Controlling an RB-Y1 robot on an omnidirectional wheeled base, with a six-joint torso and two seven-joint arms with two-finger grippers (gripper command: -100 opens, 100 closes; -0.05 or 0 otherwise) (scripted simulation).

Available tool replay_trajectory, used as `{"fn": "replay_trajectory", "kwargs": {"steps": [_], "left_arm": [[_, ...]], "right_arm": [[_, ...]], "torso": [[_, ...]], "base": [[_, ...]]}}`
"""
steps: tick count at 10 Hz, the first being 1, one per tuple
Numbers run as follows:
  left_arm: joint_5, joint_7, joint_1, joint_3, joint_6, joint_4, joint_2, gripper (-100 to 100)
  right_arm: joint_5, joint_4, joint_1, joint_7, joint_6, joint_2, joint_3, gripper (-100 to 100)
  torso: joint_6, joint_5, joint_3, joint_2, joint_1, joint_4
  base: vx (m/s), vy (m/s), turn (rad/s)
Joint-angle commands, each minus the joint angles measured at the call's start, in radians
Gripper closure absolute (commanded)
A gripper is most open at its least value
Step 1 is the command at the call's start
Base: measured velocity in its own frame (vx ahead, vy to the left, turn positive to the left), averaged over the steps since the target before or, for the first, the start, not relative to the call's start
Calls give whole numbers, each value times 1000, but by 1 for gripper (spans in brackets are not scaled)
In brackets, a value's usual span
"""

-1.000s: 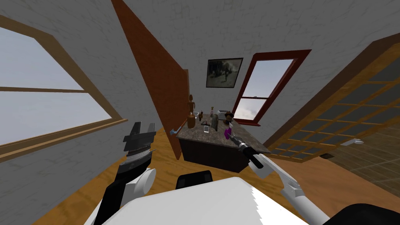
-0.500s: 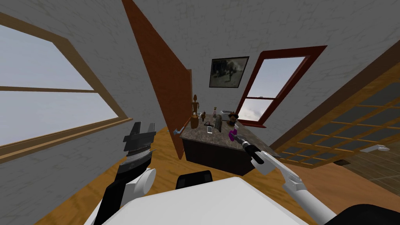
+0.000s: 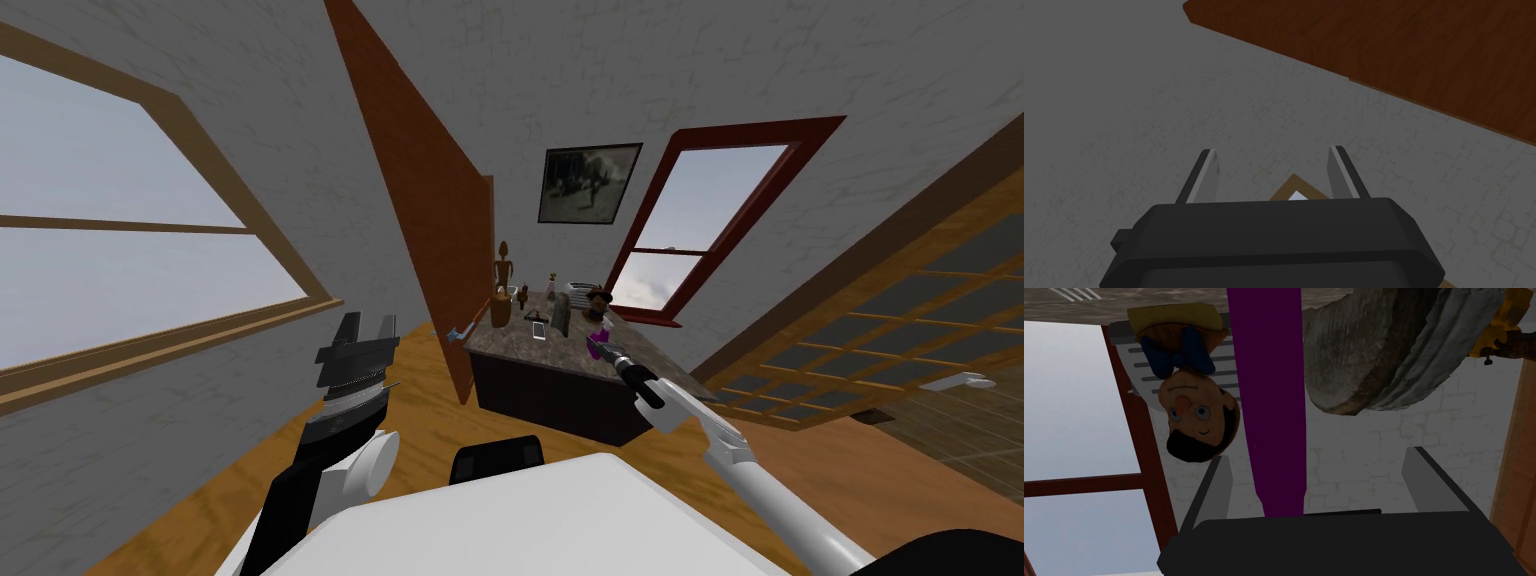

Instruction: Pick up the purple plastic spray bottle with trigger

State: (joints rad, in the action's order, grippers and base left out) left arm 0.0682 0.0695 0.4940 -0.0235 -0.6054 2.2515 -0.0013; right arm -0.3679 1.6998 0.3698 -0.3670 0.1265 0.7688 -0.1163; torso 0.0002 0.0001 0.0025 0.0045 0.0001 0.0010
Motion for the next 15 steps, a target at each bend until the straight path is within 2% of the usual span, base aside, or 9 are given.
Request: {"fn": "replay_trajectory", "kwargs": {"steps": [1, 2, 5, 8, 9, 10, 12, 14, 15], "left_arm": [[0, 0, 0, 0, 0, 0, 0, 0], [0, 0, 0, 0, 0, 0, 0, 0], [0, 0, 0, 0, 0, 0, 0, 0], [0, 0, 0, 0, 0, 0, 0, 0], [0, 0, 0, 0, 0, 0, 0, 0], [0, 0, 0, 0, 0, 0, 0, 0], [0, 0, 0, 0, 0, 0, 0, 0], [0, 0, 0, 0, 0, 0, 0, 0], [0, 0, 0, 0, 0, 0, 0, 0]], "right_arm": [[-3, -49, -14, -2, -8, -5, -2, -100], [7, -75, -58, -14, -47, -1, 25, -100], [7, -178, -113, -14, -47, -1, 25, -100], [16, -280, -211, -27, -87, 2, 53, -100], [16, -307, -211, -27, -87, 2, 53, -100], [26, -338, -258, -40, -126, 5, 80, -100], [26, -393, -309, -40, -126, 5, 80, -100], [26, -436, -309, -40, -126, 5, 80, -100], [35, -468, -353, -53, -165, 8, 107, -100]], "torso": [[0, 0, 0, 0, 0, 0], [0, 0, -1, -1, -1, 0], [0, 0, 0, 0, 0, 0], [0, 0, 0, 0, 1, 0], [0, 0, 0, -1, 0, 0], [0, 0, -1, -2, 0, 0], [0, 0, 0, 1, 1, 0], [0, 0, -1, -2, -1, 0], [0, 0, -2, -3, -1, -1]], "base": [[-17, -5, 0], [-66, 14, 17], [-37, 10, 7], [-52, 16, 12], [-12, 5, 0], [-60, 28, 19], [-54, 18, 8], [0, -4, 0], [-42, 18, 24]]}}
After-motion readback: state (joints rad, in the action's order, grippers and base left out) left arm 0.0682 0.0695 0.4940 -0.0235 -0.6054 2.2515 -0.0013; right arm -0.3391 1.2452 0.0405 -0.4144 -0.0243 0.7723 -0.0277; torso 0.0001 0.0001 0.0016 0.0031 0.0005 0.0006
